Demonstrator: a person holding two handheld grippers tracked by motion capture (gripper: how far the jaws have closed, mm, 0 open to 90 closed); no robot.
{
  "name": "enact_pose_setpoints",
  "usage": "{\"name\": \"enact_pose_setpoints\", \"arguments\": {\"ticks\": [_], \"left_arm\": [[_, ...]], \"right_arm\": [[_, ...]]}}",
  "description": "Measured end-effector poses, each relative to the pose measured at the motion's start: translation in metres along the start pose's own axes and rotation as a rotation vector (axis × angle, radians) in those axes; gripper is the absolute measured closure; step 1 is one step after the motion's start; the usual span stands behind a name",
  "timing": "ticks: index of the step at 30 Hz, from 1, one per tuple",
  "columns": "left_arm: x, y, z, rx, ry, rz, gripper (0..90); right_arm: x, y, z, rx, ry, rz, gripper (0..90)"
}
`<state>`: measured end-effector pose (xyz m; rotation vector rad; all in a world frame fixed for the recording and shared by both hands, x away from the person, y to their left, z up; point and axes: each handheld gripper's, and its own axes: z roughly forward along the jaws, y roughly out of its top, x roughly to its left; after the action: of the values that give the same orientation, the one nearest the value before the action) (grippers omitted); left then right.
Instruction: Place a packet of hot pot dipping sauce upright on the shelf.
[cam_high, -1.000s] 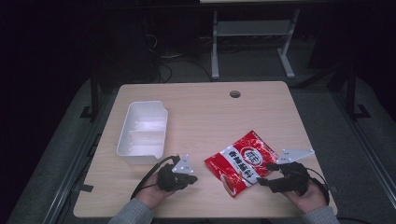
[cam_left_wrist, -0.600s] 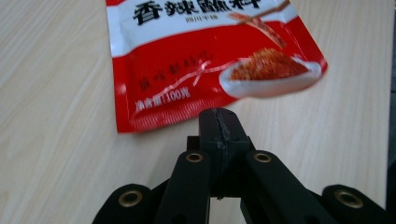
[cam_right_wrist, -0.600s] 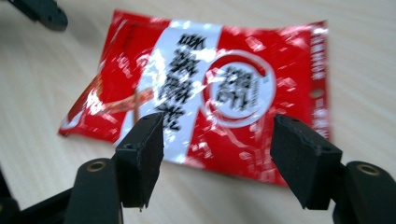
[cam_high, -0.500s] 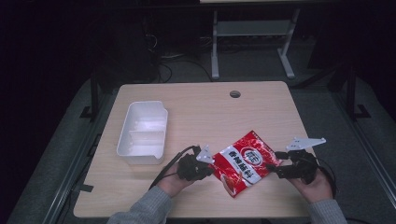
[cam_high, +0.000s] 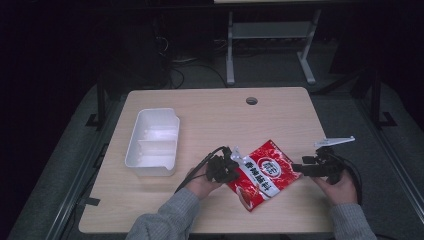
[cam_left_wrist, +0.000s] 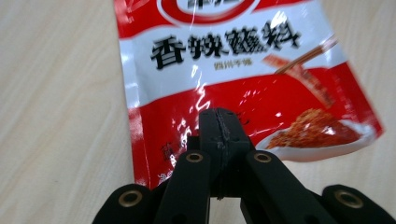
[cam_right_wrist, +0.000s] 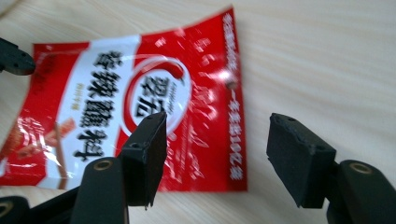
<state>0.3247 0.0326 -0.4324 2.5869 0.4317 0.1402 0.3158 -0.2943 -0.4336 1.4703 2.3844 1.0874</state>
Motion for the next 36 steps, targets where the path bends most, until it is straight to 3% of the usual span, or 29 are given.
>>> {"name": "enact_pose_setpoints", "arguments": {"ticks": [6,15,21,27,28,31,33,36], "left_arm": [[0.002,-0.004,0.002,-0.015,-0.009,-0.019,90.0],[0.001,-0.006,0.002,-0.023,0.001,-0.011,90.0],[-0.001,-0.005,0.002,-0.023,0.015,-0.003,90.0],[-0.001,-0.005,0.002,-0.023,0.015,-0.005,90.0],[-0.001,-0.005,0.002,-0.023,0.014,-0.007,90.0],[-0.001,-0.005,0.002,-0.023,0.014,-0.007,90.0],[-0.001,-0.006,0.002,-0.023,0.012,-0.007,90.0],[-0.001,-0.006,0.002,-0.025,0.012,-0.01,90.0]], "right_arm": [[-0.013,-0.009,0.004,0.021,0.025,0.068,38.3],[-0.011,-0.01,0.012,0.057,0.062,0.085,39.7],[-0.008,-0.012,0.016,0.083,0.115,0.112,44.0],[-0.001,-0.009,0.01,0.01,0.188,0.135,45.6],[0.002,-0.008,0.009,-0.016,0.226,0.144,46.7],[0.005,-0.007,0.009,-0.032,0.267,0.15,48.6],[0.009,-0.006,0.011,-0.052,0.325,0.16,51.5],[0.023,-0.002,0.02,-0.053,0.312,0.137,57.9]]}}
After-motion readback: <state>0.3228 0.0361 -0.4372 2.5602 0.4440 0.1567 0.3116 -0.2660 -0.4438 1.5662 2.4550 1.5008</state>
